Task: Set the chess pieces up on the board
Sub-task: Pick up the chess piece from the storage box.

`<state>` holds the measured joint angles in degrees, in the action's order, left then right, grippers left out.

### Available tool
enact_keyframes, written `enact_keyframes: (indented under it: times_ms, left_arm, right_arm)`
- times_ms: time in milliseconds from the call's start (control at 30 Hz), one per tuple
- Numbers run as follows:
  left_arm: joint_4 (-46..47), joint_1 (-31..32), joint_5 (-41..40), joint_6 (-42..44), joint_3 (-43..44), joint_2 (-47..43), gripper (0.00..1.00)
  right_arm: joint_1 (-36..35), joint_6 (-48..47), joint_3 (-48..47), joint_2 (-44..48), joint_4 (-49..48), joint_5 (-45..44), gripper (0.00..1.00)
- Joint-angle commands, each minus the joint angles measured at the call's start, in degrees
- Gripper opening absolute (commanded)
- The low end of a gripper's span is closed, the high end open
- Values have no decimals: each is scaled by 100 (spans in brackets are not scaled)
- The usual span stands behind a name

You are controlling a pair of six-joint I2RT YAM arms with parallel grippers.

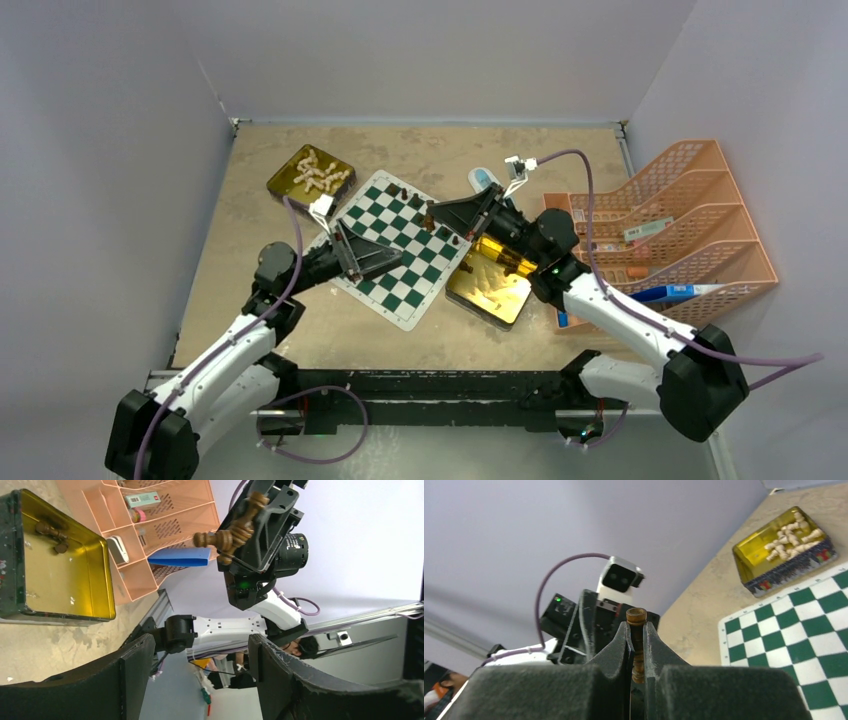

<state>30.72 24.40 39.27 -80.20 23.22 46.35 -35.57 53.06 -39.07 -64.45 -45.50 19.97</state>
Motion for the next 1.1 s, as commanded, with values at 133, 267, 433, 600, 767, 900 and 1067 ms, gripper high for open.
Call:
enact_keyframes:
  times_ms: [133, 267, 433, 600, 767, 900, 1067]
  left_arm:
    - [1881, -15, -156, -438, -184, 142, 67]
    - [1890, -15, -301, -661, -101, 349, 66]
    - [1874, -15, -322, -663, 108, 536, 67]
    - [2107, -15, -402, -576, 229, 670, 72]
    - [2581, -15, -277, -862, 261, 878, 72]
    - [2838, -15, -148, -950, 188, 924, 72]
    - [3264, -15, -164, -1200, -18, 919, 72]
  right_arm:
    - [-15, 886, -325, -301, -1367, 701, 0]
    - [-37, 833, -447, -385, -1278, 868, 0]
    - [-51, 1101, -400, -511, -1598, 1032, 0]
    - [-175, 1370, -413, -587, -1877, 1181, 0]
    - [-364, 1460, -430, -560, -1970, 1092, 0]
    - [-486, 1617, -485, -663, -2137, 1129, 0]
    - [-598, 1636, -554, -789, -2121, 1028, 0]
